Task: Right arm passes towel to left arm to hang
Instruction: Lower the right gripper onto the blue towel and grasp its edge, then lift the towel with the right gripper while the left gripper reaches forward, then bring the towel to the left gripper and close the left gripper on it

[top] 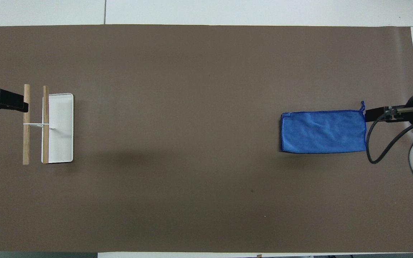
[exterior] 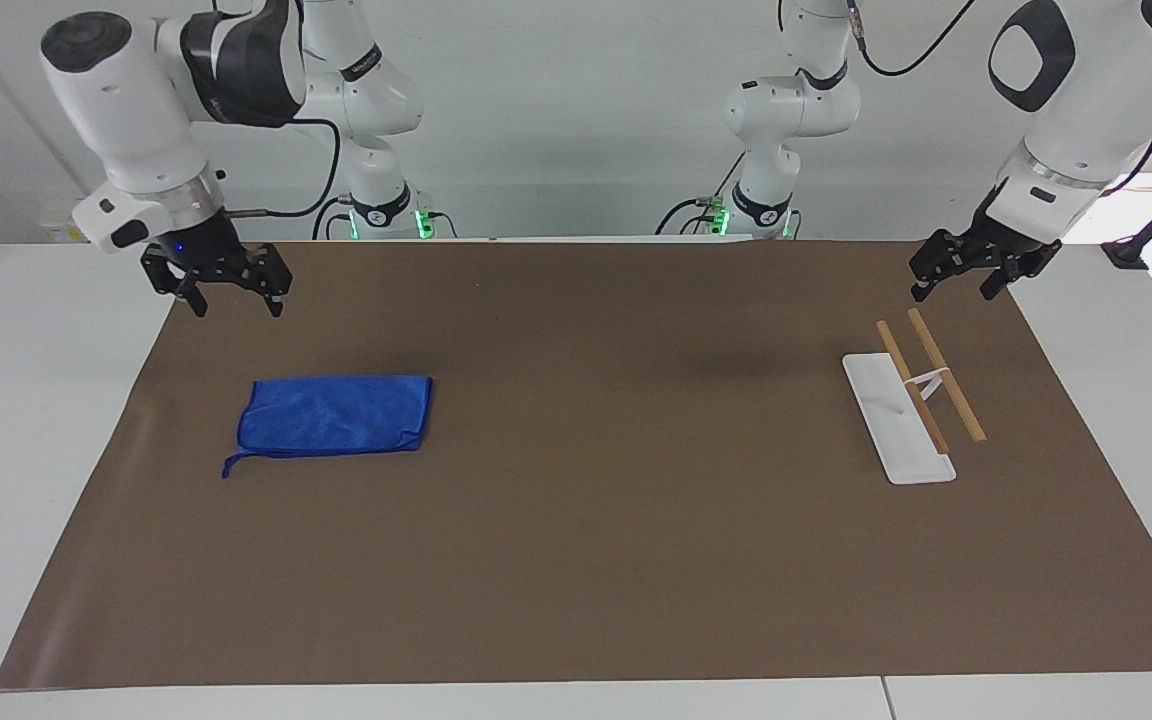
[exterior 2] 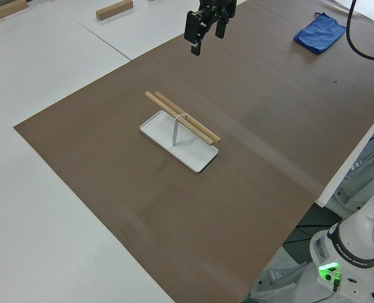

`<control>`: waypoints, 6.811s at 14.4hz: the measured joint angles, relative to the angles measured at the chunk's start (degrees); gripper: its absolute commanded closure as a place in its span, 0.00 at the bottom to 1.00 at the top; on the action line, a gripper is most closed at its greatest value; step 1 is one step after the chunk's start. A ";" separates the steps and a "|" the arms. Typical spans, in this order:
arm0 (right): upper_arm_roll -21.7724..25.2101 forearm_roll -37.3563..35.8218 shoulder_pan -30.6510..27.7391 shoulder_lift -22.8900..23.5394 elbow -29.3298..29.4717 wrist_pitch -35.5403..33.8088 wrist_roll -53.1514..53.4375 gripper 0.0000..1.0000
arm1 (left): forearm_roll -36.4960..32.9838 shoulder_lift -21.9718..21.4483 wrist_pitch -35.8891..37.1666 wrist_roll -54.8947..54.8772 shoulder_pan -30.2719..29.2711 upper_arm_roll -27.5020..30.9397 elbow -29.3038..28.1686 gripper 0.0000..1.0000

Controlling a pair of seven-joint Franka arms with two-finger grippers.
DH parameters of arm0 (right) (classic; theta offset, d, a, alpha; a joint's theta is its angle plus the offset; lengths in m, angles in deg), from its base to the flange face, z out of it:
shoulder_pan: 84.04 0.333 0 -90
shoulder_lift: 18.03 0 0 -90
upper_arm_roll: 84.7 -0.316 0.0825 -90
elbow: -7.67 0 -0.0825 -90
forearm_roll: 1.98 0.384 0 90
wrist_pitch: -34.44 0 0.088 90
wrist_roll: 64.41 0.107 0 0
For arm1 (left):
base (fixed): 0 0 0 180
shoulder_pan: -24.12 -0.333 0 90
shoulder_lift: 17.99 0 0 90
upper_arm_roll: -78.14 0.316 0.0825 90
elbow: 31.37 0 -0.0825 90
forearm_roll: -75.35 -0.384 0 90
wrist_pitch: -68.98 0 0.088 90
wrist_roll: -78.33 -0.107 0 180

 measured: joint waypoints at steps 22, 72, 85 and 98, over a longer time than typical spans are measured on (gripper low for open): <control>0.01 3.40 -1.71 15.39 -19.18 36.52 -11.15 1.00 | 0.00 0.00 0.00 0.00 0.00 0.00 0.00 0.00; -0.78 69.41 42.47 23.75 23.12 47.26 71.44 1.00 | 20.33 -3.72 -16.82 81.99 12.92 -0.97 -15.16 0.00; -0.74 69.41 42.48 23.79 23.12 47.26 71.44 1.00 | 25.05 -3.46 -21.10 86.15 9.86 0.04 -16.24 0.00; -0.75 69.41 42.49 23.79 23.12 47.26 71.43 1.00 | 28.09 -0.41 -25.80 96.74 13.00 -0.61 -16.44 0.00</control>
